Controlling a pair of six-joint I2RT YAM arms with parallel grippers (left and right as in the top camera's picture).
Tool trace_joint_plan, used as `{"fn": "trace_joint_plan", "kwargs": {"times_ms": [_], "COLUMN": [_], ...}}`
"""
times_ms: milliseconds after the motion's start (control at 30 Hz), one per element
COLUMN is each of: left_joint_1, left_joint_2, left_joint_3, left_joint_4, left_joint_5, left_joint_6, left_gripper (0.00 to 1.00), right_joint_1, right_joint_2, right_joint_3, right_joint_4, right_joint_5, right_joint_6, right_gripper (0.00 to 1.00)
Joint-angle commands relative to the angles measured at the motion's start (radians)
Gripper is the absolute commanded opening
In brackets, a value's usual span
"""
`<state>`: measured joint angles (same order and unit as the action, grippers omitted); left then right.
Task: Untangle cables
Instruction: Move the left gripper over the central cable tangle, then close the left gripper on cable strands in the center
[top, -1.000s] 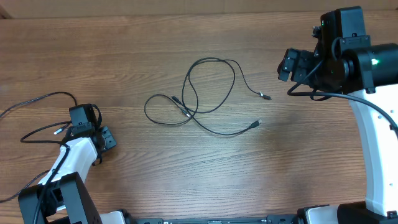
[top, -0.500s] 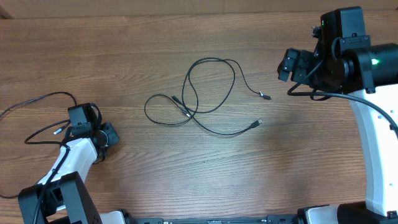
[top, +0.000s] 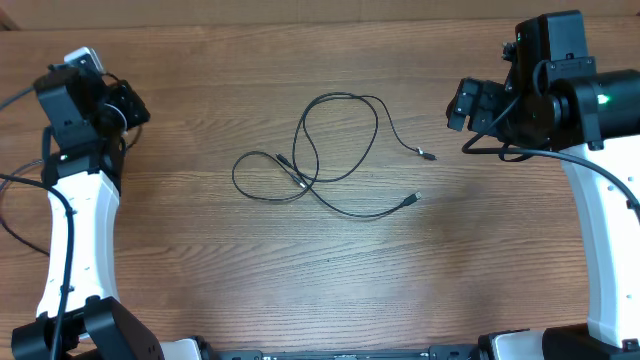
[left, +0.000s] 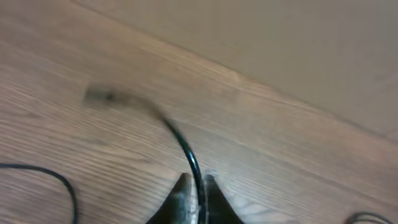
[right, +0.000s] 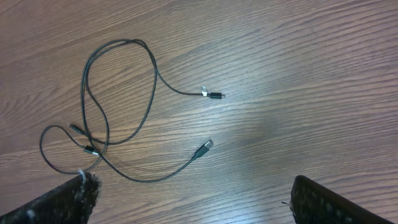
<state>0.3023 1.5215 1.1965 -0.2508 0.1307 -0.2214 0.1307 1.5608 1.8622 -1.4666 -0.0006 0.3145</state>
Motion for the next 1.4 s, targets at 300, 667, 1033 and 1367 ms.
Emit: {"fn": "trace_joint_plan", "kwargs": {"times_ms": [300,667,1033,1367], "left_joint_1": [-0.076,-0.465,-0.690,-0.695], "left_joint_2": [-0.003,0.029,0.309,0.440], "left_joint_3": [0.021,0.018,0.018,0.018], "left_joint_4": [-0.239,-0.280,-0.276,-0.277], "left_joint_5": [0.103,0.129,0.130,0.072], "left_joint_6": [0.013,0.198,-0.131,-0.199], "left_gripper": [0.74,0.80,1.00,0.97], "right_joint_1": [-0.003,-0.003,-0.003,-0.003], "right_joint_2": [0.000,0.000,0.000,0.000], "right_joint_3": [0.002,0.002,0.002,0.002], "right_joint_4": [0.002,-0.004,-0.005,-0.006], "right_joint_5": [-0.001,-0.001,-0.001,-0.001], "right_joint_6": [0.003,0.003,0.003,-0.001], "right_gripper": [0.98,1.00,1.00,1.00]}}
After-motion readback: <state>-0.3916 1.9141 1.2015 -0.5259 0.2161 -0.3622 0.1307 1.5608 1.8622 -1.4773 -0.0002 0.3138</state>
